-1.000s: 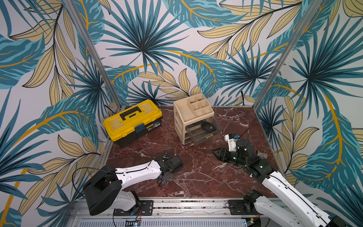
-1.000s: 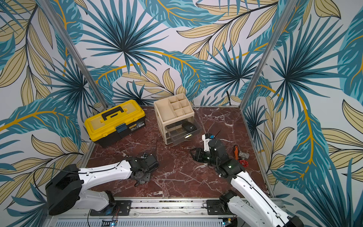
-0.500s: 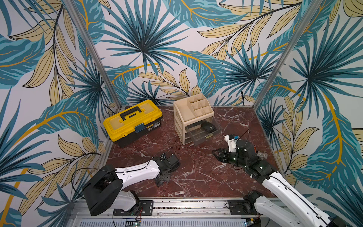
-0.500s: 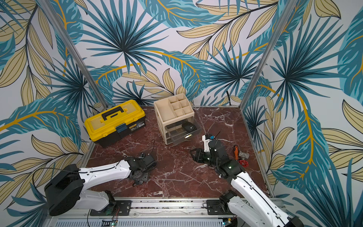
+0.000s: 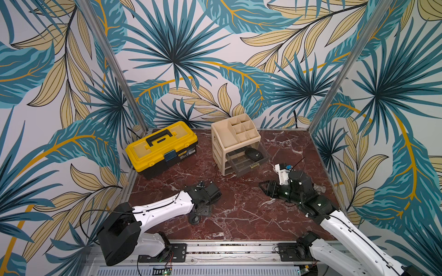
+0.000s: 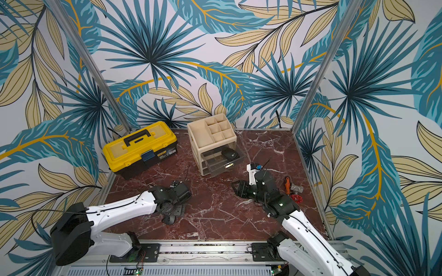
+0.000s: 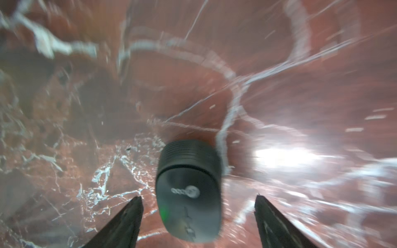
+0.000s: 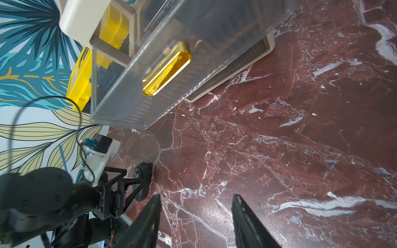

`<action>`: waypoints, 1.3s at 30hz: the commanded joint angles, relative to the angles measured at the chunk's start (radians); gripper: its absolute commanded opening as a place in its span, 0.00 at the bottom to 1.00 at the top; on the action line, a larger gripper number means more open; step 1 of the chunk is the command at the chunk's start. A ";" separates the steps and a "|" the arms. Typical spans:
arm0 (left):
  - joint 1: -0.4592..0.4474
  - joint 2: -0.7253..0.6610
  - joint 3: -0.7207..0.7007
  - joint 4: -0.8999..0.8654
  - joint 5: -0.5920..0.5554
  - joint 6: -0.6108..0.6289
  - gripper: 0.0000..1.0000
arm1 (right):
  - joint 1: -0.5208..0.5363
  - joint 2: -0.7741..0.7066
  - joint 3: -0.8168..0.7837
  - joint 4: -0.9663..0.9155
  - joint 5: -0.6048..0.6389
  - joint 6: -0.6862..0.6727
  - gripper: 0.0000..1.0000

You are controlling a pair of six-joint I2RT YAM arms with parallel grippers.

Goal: Take the mice out of the drawer
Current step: Place the mouse at the center of the board, then adjust the mouse in the drawer.

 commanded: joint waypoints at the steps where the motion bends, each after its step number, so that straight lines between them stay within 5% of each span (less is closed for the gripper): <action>1: -0.017 -0.007 0.174 -0.048 0.014 0.104 0.85 | -0.002 -0.032 -0.003 -0.003 0.004 -0.013 0.58; 14: -0.012 0.312 0.925 -0.141 0.083 0.725 0.83 | -0.002 -0.051 0.193 -0.160 0.038 -0.114 0.68; 19: 0.014 0.444 1.118 -0.157 0.183 0.841 0.80 | -0.002 -0.049 0.212 -0.164 0.074 -0.111 0.68; 22: 0.025 0.500 1.201 -0.172 0.202 0.859 0.75 | -0.002 -0.028 0.249 -0.159 0.133 -0.100 0.58; 30: 0.055 0.479 1.198 -0.199 0.170 0.803 0.64 | -0.005 0.186 0.478 -0.193 0.218 -0.116 0.22; 35: 0.093 0.376 1.112 -0.142 0.148 0.737 0.70 | -0.018 0.345 0.545 -0.141 0.196 -0.079 0.00; 39: 0.131 0.275 1.033 -0.113 0.111 0.689 0.77 | -0.029 0.458 0.596 -0.117 0.194 -0.057 0.00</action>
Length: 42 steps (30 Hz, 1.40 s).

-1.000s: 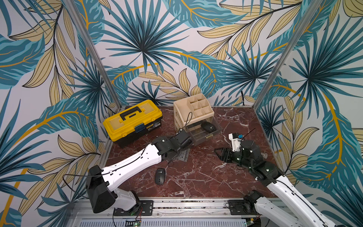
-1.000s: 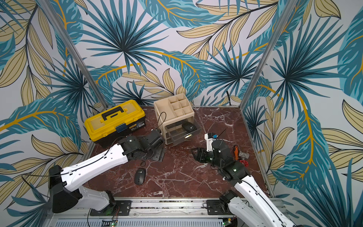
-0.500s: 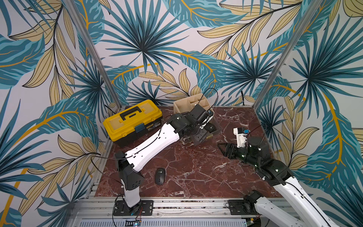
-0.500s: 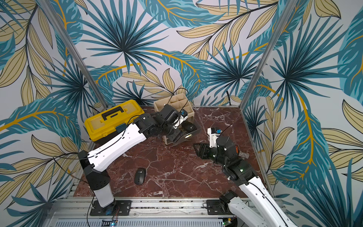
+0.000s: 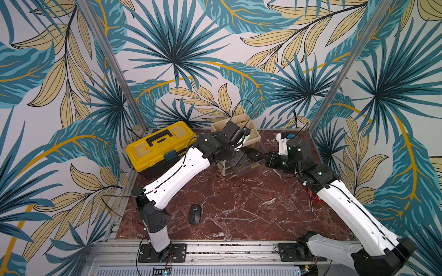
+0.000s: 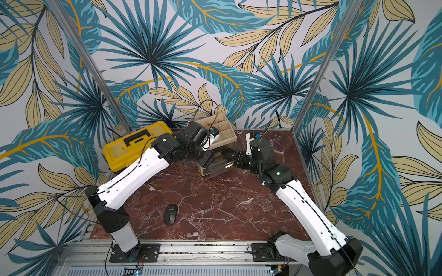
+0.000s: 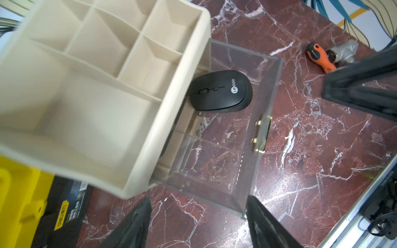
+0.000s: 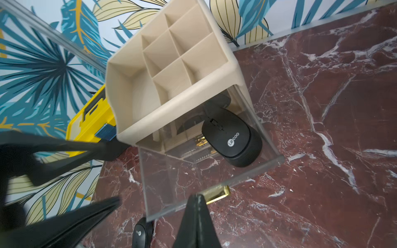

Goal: Take the mice out of the drawer
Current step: Adjust the mouse in the drawer.

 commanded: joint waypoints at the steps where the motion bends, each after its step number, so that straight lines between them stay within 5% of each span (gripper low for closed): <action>1: 0.032 -0.117 -0.077 0.053 -0.042 -0.069 0.79 | -0.010 0.073 0.042 0.035 0.012 0.019 0.00; 7: 0.120 -0.252 -0.239 0.130 -0.011 -0.139 1.00 | -0.048 0.221 0.134 0.020 -0.018 -0.029 0.00; 19: 0.221 -0.301 -0.465 0.384 0.140 -0.275 1.00 | -0.068 0.393 0.240 -0.009 0.020 -0.008 0.00; 42: 0.224 -0.186 -0.435 0.497 0.222 -0.323 1.00 | -0.068 0.539 0.401 -0.239 0.031 -0.076 0.00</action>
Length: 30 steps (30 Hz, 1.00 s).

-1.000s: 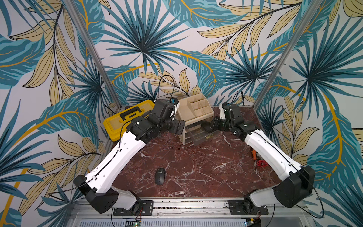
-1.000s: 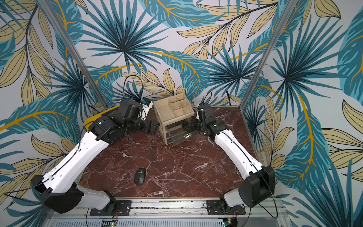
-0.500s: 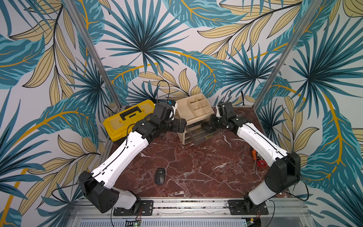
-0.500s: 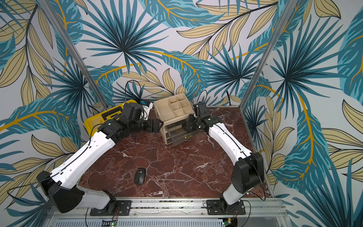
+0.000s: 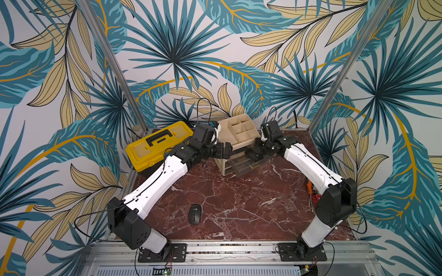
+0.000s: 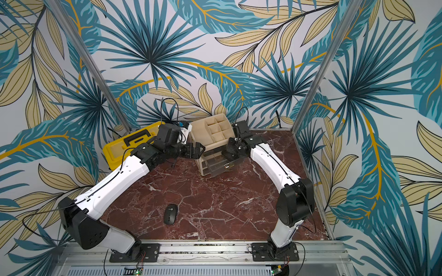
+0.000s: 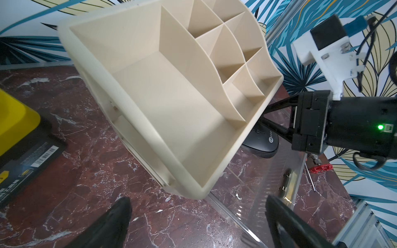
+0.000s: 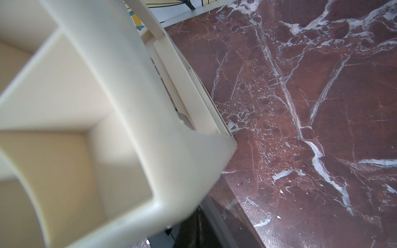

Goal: Take the mice out of the drawer
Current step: Adjust the mouse in the drawer.

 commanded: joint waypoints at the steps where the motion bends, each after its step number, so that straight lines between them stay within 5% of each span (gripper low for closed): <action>1: 0.003 0.001 0.017 0.028 0.014 -0.004 1.00 | 0.000 0.026 0.027 -0.084 -0.033 -0.059 0.00; 10: 0.004 -0.002 0.028 0.010 0.016 0.008 1.00 | 0.000 0.048 0.058 -0.142 -0.165 -0.175 0.00; 30: 0.004 0.010 0.042 -0.007 0.030 0.017 1.00 | 0.000 -0.001 -0.033 0.074 -0.019 -0.115 0.00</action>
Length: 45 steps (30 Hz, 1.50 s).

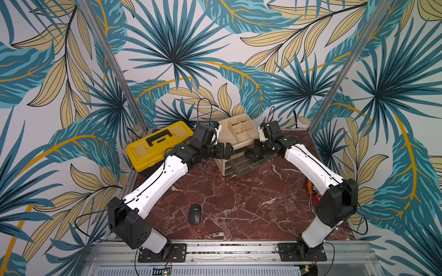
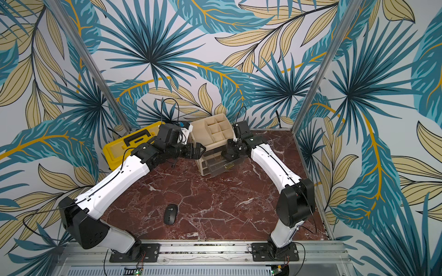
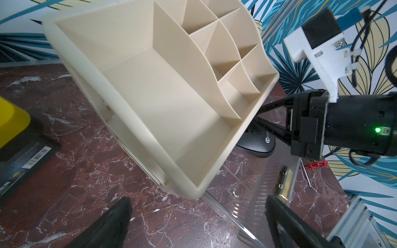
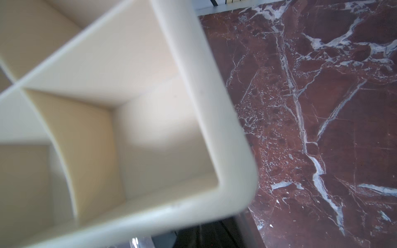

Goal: Take the mice out of the drawer
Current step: Adjust the mouse in the drawer.

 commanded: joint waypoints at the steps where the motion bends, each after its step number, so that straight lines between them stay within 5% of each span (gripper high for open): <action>1: 0.005 0.011 0.042 -0.008 0.010 0.014 1.00 | 0.002 0.018 -0.006 0.019 0.034 0.013 0.00; 30: 0.004 0.037 0.101 -0.038 0.038 0.046 1.00 | 0.018 0.045 0.049 -0.172 -0.201 -0.193 0.00; 45: -0.003 0.070 0.232 -0.136 0.071 0.129 1.00 | 0.015 -0.112 0.026 -0.042 -0.187 -0.213 0.00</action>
